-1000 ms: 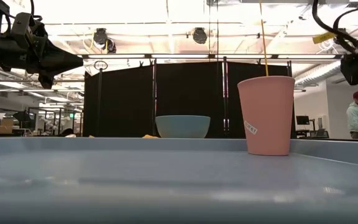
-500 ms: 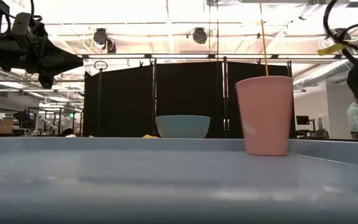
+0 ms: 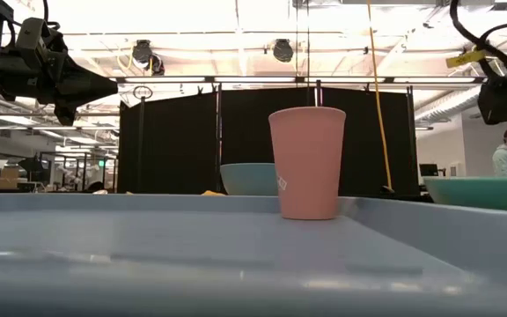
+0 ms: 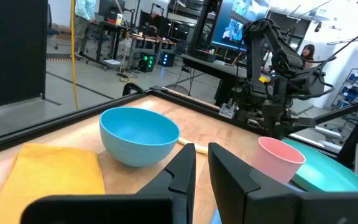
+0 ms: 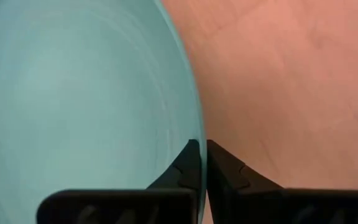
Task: Set up tray
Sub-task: Put the light blue plate on the blue tray
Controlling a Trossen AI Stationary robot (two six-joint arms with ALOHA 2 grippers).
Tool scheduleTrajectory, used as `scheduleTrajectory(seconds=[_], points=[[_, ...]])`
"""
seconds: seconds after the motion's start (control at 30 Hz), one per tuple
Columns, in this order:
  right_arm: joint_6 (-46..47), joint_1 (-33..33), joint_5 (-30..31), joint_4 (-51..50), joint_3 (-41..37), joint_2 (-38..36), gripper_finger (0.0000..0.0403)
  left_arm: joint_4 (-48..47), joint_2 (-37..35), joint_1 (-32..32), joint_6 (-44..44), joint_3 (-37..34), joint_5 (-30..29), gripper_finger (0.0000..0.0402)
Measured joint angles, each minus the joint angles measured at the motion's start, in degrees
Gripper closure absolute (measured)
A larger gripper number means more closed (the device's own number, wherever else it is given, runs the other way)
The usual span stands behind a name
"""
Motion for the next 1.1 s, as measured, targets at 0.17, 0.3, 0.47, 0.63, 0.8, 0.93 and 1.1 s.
scheduleTrajectory(seconds=[0.17, 0.3, 0.47, 0.63, 0.8, 0.93, 1.1], points=[[-4.1, 0.0, 4.6, 3.6, 1.0, -4.2, 0.0402, 0.0, 0.0, 0.0, 0.0, 0.0, 0.0, 0.0355], [-9.3, 0.0, 9.4, 9.3, 3.3, -7.2, 0.0402, 0.0, 0.0, 0.0, 0.0, 0.0, 0.0, 0.0355], [-20.1, -1.4, 13.2, 22.3, 4.9, -8.2, 0.0402, 0.0, 0.0, 0.0, 0.9, 0.0, 0.0, 0.0355], [-27.4, -8.3, 9.1, 25.5, 7.7, -2.4, 0.0402, 0.0, 0.0, 0.0, 1.1, 0.0, 0.0, 0.0355], [-36.8, -15.8, -3.6, 31.9, 14.5, 9.5, 0.0402, 0.0, 0.0, 0.0, 1.0, 0.0, 0.0, 0.0355], [-43.8, -19.1, -12.4, 32.9, 22.7, 17.1, 0.0402, 0.0, 0.0, 0.0, 1.1, 0.0, 0.0, 0.0355], [-49.6, -22.3, -19.4, 32.3, 31.1, 24.4, 0.0403, 0.3, 0.0, 0.0, 2.3, 0.0, 0.0, 0.0355]])
